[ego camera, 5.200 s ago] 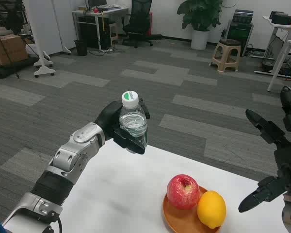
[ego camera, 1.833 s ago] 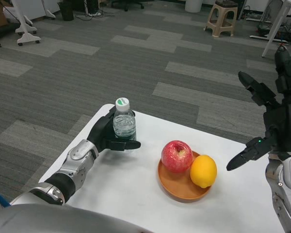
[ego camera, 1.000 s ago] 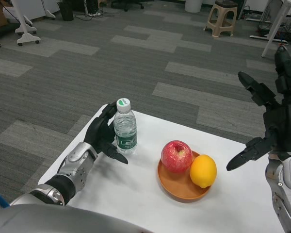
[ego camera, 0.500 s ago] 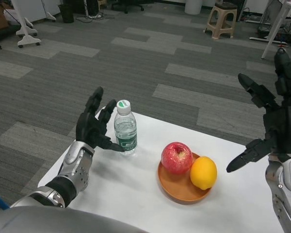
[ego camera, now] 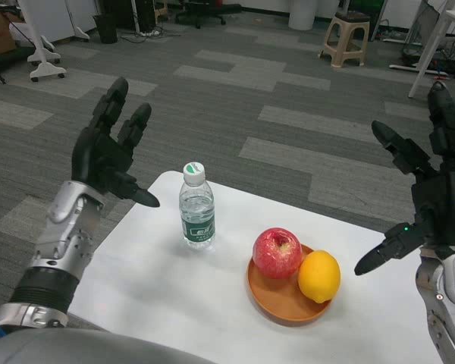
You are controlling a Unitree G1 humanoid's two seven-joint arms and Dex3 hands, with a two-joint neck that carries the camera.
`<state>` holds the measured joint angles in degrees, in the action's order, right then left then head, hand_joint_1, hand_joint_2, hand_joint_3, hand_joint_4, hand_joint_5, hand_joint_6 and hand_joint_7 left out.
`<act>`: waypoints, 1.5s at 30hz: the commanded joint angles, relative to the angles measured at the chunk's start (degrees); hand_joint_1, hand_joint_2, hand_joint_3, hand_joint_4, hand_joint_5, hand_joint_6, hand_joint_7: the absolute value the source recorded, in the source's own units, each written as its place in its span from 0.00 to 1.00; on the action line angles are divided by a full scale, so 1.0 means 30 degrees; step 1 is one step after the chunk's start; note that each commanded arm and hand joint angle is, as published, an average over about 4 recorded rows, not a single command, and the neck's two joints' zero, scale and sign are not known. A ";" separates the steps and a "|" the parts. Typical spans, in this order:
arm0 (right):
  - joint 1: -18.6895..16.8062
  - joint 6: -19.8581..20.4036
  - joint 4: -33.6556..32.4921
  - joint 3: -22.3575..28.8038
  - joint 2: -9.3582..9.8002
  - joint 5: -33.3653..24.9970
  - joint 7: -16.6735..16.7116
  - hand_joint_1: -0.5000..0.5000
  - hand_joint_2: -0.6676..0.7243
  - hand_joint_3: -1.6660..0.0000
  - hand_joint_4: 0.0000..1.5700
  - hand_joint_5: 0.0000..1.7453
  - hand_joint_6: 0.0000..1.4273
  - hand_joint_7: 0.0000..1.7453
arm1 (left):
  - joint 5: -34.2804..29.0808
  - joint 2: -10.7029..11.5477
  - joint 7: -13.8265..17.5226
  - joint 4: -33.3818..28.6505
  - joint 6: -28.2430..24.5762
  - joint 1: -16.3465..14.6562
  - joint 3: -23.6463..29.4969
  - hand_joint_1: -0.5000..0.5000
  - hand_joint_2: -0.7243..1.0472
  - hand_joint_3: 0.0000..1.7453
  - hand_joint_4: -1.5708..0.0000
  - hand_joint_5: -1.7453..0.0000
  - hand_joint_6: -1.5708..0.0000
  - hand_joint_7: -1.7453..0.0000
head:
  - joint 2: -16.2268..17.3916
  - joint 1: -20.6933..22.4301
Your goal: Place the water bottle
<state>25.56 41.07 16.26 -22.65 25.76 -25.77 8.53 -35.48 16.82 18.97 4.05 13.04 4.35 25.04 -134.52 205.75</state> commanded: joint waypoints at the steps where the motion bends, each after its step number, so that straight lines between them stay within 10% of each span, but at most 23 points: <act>1: 0.0094 -0.0007 0.0145 0.0269 0.0026 -0.0083 0.0115 0.50 1.00 1.00 0.42 0.00 0.00 0.00 | -0.0069 0.0736 0.0563 -0.2126 -0.2400 -0.0423 0.1233 0.00 0.35 0.03 1.00 0.94 1.00 1.00 | -0.0022 -0.0061; 9: 0.0013 -0.0007 0.0035 0.0372 0.0026 -0.0083 0.0115 0.50 1.00 1.00 0.42 0.00 0.00 0.00 | -0.0618 0.1784 0.1324 -0.3986 -0.5469 -0.0540 0.2185 0.00 0.40 0.05 1.00 0.94 1.00 0.96 | -0.0210 -0.0175; 23: -0.0133 0.0022 -0.0170 0.0562 -0.0003 -0.0083 0.0115 0.50 1.00 1.00 0.42 0.00 0.00 0.00 | -0.0545 0.1469 0.2108 -0.5356 -0.7505 -0.0870 0.1841 0.00 0.49 0.04 1.00 0.94 1.00 0.93 | -0.0523 -0.0466; 45: -0.0112 -0.0007 -0.0148 0.0430 -0.0003 -0.0083 0.0085 0.50 1.00 1.00 0.42 0.00 0.00 0.00 | -0.0537 0.1132 0.2232 -0.5422 -0.7571 -0.1024 0.1775 0.00 0.53 0.05 1.00 0.96 1.00 0.94 | -0.0675 -0.0327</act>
<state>25.52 41.07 16.07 -21.56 25.75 -25.77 8.69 -37.07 20.55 25.36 -11.76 -9.19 1.68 30.30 -136.54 204.77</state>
